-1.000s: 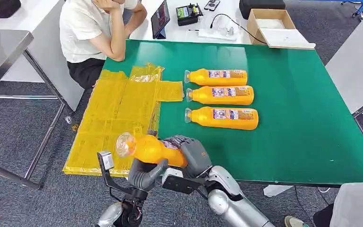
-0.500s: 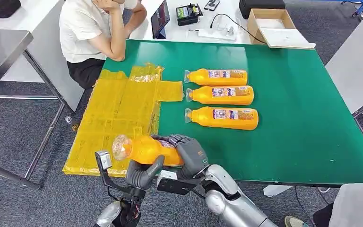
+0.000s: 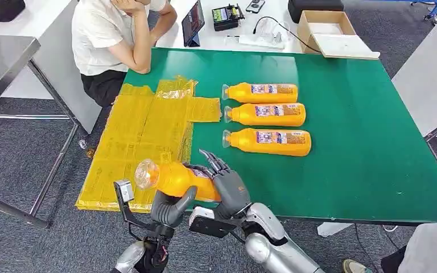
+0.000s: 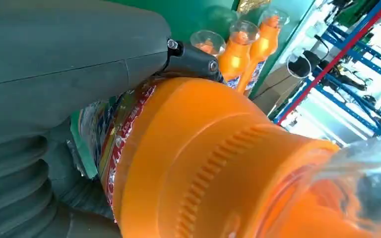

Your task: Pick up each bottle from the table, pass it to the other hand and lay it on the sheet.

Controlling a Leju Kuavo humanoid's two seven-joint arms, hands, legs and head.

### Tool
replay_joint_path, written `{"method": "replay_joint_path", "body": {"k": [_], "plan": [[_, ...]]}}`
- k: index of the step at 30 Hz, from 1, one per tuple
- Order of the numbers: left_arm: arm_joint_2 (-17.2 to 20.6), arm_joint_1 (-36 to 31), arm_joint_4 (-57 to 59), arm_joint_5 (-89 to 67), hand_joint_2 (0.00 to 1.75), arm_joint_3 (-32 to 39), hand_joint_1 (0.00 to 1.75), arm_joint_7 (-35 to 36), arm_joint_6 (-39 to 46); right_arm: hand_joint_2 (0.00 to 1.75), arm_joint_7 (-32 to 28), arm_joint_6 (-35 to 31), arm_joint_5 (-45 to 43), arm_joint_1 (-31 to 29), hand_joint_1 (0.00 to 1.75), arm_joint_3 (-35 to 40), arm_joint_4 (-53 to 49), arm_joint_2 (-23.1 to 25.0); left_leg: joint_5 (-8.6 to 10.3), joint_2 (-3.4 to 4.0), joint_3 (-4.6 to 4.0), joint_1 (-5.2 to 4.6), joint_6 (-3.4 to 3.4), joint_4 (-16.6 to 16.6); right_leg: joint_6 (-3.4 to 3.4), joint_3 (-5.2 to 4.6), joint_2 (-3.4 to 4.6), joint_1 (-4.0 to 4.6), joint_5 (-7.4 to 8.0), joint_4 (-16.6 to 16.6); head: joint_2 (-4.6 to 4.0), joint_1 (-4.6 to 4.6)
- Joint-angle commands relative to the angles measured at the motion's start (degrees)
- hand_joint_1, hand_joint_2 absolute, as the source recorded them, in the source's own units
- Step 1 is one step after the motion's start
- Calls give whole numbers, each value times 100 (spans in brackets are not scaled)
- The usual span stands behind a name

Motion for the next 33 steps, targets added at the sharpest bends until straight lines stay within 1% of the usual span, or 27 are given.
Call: {"method": "replay_joint_path", "body": {"k": [1, 2, 3, 4, 5, 6, 7, 8, 9, 10, 11, 12, 14, 15, 18, 20, 21, 22, 23, 24, 25, 26, 27, 29, 30, 32, 33], "plan": [[128, -225, 246, -728, 175, 91, 175, -182, 790, 0, -377, -418, -253, 426, 0, -237, -71, 61, -7, 0, 32, -2, 9, -12, -14, 33, -14, 4, -11, -9, 0, 0], [125, -237, 246, -794, 175, 155, 175, -196, 892, 0, -434, -487, -258, 511, 0, -273, -133, 48, -5, 0, 22, 0, 7, -8, -11, 24, -12, 4, -8, -6, 0, 0], [122, -272, 244, -1092, 175, 285, 175, -328, 1246, 0, -544, -674, -211, 669, 0, -347, -279, 45, -4, 1, 19, -2, 7, -8, -10, 20, -10, 2, -7, -4, 0, 0], [131, -297, 228, -1296, 175, 348, 175, -436, 1460, 0, -591, -748, -203, 760, 0, -363, -368, 38, -10, 7, 35, -2, 11, -11, -15, 35, -9, 4, -11, -7, 0, 0], [156, -345, 215, -1842, 175, 408, 175, -650, 1976, 0, -667, -928, -121, 857, 0, -383, -506, 33, -14, 10, 49, -2, 12, -14, -20, 47, -10, 6, -15, -9, 0, 4], [141, -365, 167, -2035, 175, 554, 175, -626, 2146, 0, -696, -1017, -56, 972, 0, -390, -688, 22, -2, 4, 10, 1, 5, -5, -10, 7, -7, 5, -3, -3, 0, -4], [152, -384, 141, -2174, 175, 659, 175, -596, 2255, 0, -708, -1088, -51, 1065, 0, -415, -830, 29, -6, 2, 27, 0, 7, -9, -16, 23, -14, 5, -10, -4, 0, -2], [283, -488, 236, -2861, 175, 676, 175, -488, 2763, 0, -794, -1316, 51, 1175, 0, -434, -1002, 41, -4, -6, 16, 0, 7, -6, -13, 16, -19, 5, -9, -2, 0, 2], [406, -573, 327, -3419, 175, 724, 175, -469, 2985, 0, -757, -1418, 190, 1255, 0, -424, -1147, 29, -1, -1, 5, 3, 4, -5, -11, 4, -11, 6, -4, -2, 0, 0], [424, -602, 376, -3750, 175, 777, 175, -455, 3143, 0, -734, -1470, 263, 1283, 0, -425, -1198, 35, -12, 6, 41, 1, 12, -10, -23, 37, -17, 9, -16, -3, 0, 0], [478, -650, 425, -4259, 175, 876, 175, -278, 3253, 0, -730, -1533, 331, 1344, 0, -456, -1286, 60, -4, 5, 17, 1, 6, -8, -13, 13, -7, 5, -6, -3, 0, 2], [523, -686, 428, -4723, 175, 1027, 175, -158, 3328, 0, -757, -1690, 473, 1395, 0, -472, -1365, 86, -8, 8, 34, 0, 9, -12, -19, 29, -8, 7, -10, -5, 0, 2], [600, -760, 391, -5387, 175, 1236, 175, 13, 3485, 0, -772, -1820, 571, 1483, 0, -477, -1491, 117, -4, 11, 18, 2, 5, -9, -14, 11, 0, 6, -5, -3, 0, 0], [653, -811, 340, -5928, 175, 1391, 175, 195, 3649, 175, -774, -1864, 584, 1541, 0, -495, -1572, 141, -1, 5, 7, 4, 4, -6, -11, 4, -3, 7, -2, -2, 0, 2], [805, -920, 143, -6645, 175, 1650, 175, 463, 3515, 175, -756, -1990, 624, 1644, 0, -610, -1619, 196, -8, 16, 27, 2, 7, -8, -18, 19, 0, 8, -9, 0, 0, 2], [889, -1009, 157, -7206, 175, 1631, 175, 705, 3439, 175, -753, -2029, 641, 1683, 0, -688, -1602, 218, -3, 10, 9, 4, 4, -4, -12, 4, -1, 7, -4, 1, 0, 0], [884, -1027, 149, -7221, 175, 1635, 175, 720, 3420, 175, -753, -2031, 640, 1690, 0, -699, -1603, 217, -6, 9, 22, 3, 6, -7, -17, 16, -5, 8, -8, 1, 0, 0], [961, -1092, 265, -7592, 175, 1549, 175, 887, 3402, 175, -770, -2031, 598, 1702, 0, -726, -1610, 225, -3, 7, 14, 4, 5, -5, -14, 9, -5, 8, -6, 1, 0, 0], [1081, -1240, 445, -8386, 175, 1370, 175, 1336, 3143, 175, -784, -2032, 591, 1717, 0, -763, -1619, 240, -1, 5, 9, 3, 5, -5, -11, 5, -5, 6, -4, 0, 0, 0], [1217, -1481, 744, -9059, 175, 1159, 175, 1746, 2730, 175, -812, -1978, 565, 1725, 0, -790, -1645, 249, -5, 6, 26, 2, 8, -8, -17, 21, -10, 7, -10, 0, 0, 0], [1255, -1696, 1010, -9201, 175, 1052, 175, 1851, 2476, 175, -830, -1929, 539, 1733, 0, -802, -1671, 244, -3, 3, 23, 2, 9, -8, -16, 20, -13, 7, -8, -1, 0, 2], [1296, -2011, 1450, -9329, 175, 895, 175, 2025, 2011, 175, -860, -1857, 490, 1726, 0, -805, -1695, 235, 3, -7, 10, 1, 5, -6, -12, 9, -18, 4, -6, 1, 0, 0], [1279, -2440, 2066, -9513, 175, 715, 175, 2167, 1575, 175, -893, -1779, 418, 1711, 0, -814, -1705, 239, 7, -16, 1, 2, 3, -6, -9, 2, -24, 4, -3, 1, 0, 2], [1187, -3083, 3096, -9733, 175, 443, 175, 2224, 972, 175, -942, -1703, 319, 1677, 0, -813, -1663, 256, 12, -30, 6, 1, 6, -7, -12, 8, -42, 4, -5, 0, 0, 2], [1117, -3456, 3679, -9956, 175, 188, 175, 2257, 576, 175, -972, -1676, 273, 1661, 0, -807, -1617, 273, 15, -41, 18, 0, 11, -9, -18, 22, -59, 5, -9, -1, 0, 2], [869, -3865, 4392, -10074, 175, -46, 175, 2272, 504, 175, -1019, -1673, 199, 1651, 0, -796, -1516, 316, 20, -37, 4, 2, 4, -6, -11, 9, -48, 4, -2, -1, 0, 0], [826, -3922, 4494, -10087, 175, -71, 175, 2291, 424, 175, -1023, -1670, 194, 1642, 0, -789, -1484, 327, 22, -42, 26, 1, 13, -11, -23, 34, -65, 8, -5, -4, 0, 2]]}}
